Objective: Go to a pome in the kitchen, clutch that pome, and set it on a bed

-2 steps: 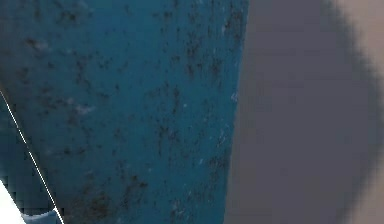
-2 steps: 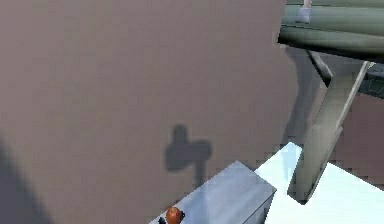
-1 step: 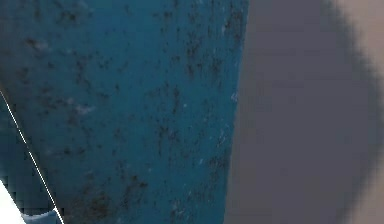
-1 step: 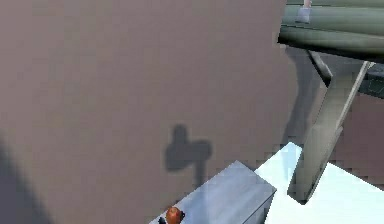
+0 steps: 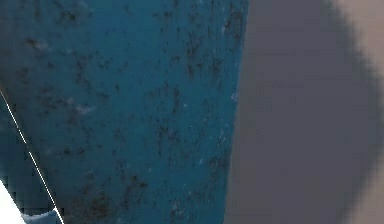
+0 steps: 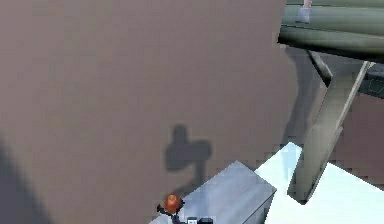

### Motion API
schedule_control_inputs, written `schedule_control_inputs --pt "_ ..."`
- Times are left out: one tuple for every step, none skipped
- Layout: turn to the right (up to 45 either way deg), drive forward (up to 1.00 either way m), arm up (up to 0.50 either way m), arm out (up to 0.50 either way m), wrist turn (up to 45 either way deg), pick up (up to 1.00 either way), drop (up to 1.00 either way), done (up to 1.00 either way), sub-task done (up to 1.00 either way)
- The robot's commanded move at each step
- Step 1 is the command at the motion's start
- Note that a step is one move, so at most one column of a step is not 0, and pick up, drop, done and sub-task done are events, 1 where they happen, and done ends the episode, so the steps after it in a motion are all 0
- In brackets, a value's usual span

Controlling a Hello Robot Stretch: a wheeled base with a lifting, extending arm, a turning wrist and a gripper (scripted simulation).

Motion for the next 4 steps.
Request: schedule_control_inputs --pt "0.0 0.00 0.50 0.00 0.0 0.00 0.00 0.00 0.00" --pt "0.0 0.00 0.04 0.00 0.0 0.00 0.00 0.00 0.00" --pt "0.0 0.00 0.00 0.00 -45.0 0.00 0.00 0.00 0.00" --pt "0.0 0.00 0.00 0.00 -45.0 0.00 0.00 0.00 0.00"
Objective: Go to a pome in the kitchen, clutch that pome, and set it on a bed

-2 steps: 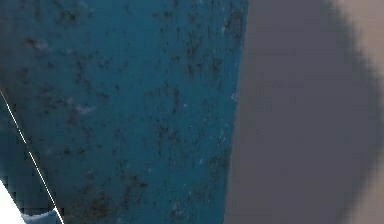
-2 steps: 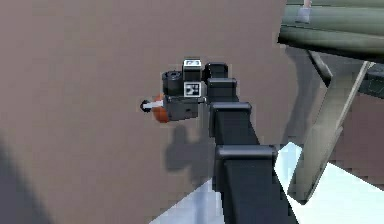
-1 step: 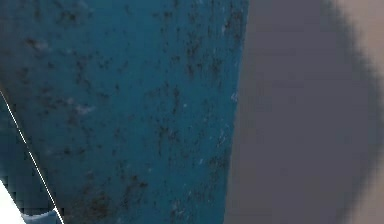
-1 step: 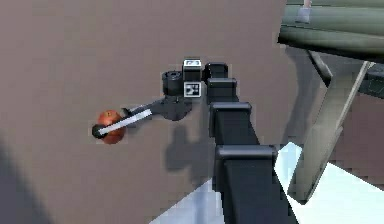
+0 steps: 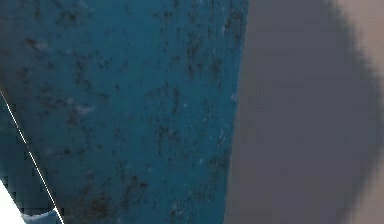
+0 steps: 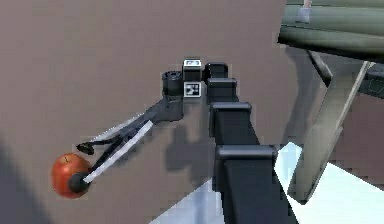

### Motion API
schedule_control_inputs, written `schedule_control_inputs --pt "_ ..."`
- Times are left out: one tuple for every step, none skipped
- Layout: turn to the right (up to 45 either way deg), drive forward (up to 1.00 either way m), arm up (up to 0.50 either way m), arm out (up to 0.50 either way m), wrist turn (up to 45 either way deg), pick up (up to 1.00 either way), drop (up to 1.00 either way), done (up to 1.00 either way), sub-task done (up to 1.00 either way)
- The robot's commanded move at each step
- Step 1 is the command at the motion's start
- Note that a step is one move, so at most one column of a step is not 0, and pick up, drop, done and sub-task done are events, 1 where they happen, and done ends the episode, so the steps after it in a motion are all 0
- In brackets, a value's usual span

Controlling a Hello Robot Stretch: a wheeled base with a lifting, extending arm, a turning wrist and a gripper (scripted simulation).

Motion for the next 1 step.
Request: schedule_control_inputs --pt "0.0 0.00 0.00 0.00 -21.0 0.00 0.00 0.00 0.00"
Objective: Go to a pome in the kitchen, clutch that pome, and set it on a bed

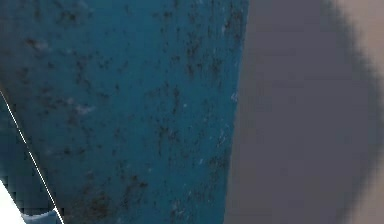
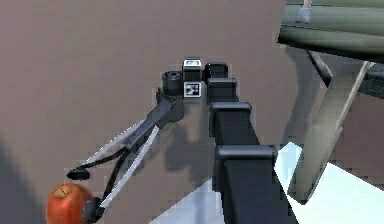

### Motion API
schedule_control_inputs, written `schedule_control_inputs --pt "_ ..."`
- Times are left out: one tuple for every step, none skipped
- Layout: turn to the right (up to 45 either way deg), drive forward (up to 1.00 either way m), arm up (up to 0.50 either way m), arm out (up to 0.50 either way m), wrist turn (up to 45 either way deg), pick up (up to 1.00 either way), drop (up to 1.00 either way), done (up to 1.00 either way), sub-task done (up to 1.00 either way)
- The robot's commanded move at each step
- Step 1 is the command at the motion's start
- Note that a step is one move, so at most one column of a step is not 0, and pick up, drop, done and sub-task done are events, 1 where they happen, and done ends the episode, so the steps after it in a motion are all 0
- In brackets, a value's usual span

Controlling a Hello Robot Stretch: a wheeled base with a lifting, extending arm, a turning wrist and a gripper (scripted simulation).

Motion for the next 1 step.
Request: schedule_control_inputs --pt "0.0 0.00 0.00 -0.26 0.0 0.00 0.00 0.00 0.00"
